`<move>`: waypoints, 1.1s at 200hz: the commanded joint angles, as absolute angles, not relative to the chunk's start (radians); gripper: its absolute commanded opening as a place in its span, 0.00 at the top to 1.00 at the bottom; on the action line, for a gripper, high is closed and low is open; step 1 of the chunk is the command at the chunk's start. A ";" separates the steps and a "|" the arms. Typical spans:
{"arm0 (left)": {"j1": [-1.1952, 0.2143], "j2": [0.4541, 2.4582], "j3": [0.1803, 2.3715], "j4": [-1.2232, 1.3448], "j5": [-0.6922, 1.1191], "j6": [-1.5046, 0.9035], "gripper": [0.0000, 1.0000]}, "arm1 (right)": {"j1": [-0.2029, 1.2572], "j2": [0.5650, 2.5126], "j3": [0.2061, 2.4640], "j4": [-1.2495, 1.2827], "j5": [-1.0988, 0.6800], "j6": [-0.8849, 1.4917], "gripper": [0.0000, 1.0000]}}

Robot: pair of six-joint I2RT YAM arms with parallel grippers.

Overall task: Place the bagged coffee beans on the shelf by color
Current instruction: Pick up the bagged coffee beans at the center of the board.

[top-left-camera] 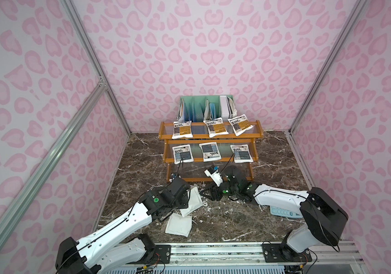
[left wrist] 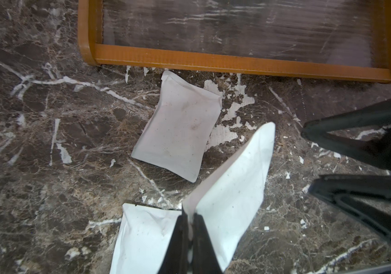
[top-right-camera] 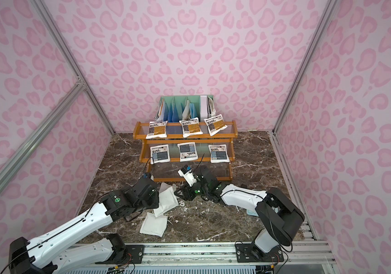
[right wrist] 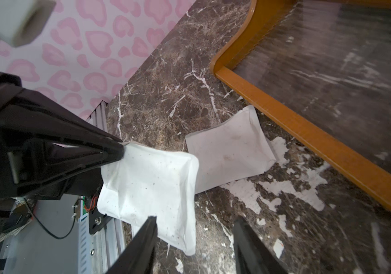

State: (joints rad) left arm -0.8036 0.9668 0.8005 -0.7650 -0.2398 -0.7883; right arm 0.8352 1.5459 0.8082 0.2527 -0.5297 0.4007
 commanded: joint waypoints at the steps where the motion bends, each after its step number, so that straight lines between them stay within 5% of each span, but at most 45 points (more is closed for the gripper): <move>1: -0.806 0.898 0.781 -0.761 -0.250 -0.785 1.00 | 0.832 1.528 0.794 0.309 -0.622 0.442 0.46; 74: -0.805 0.796 0.739 -0.630 -0.155 -0.803 1.00 | 0.863 1.527 0.807 0.380 -0.744 0.406 0.53; 123: -0.805 0.783 0.739 -0.604 -0.187 -0.829 1.00 | 0.866 1.491 0.777 0.391 -0.728 0.394 1.00; 148: -0.803 0.761 0.750 -0.658 -0.263 -0.888 0.52 | 0.868 1.441 0.762 0.322 -0.604 0.368 1.00; 162: -0.800 0.733 0.741 -0.653 -0.282 -0.919 0.38 | 0.882 1.410 0.775 0.231 -0.464 0.308 1.00; 220: -0.776 0.704 0.752 -0.562 -0.194 -1.089 0.33 | 1.026 1.302 0.812 0.007 0.285 0.021 1.00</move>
State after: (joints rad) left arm -0.7826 0.6819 0.7204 -0.6147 -0.2440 -0.9947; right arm 0.9749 1.3289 0.8104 0.0978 -0.1463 0.1844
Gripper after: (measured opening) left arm 0.664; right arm 0.071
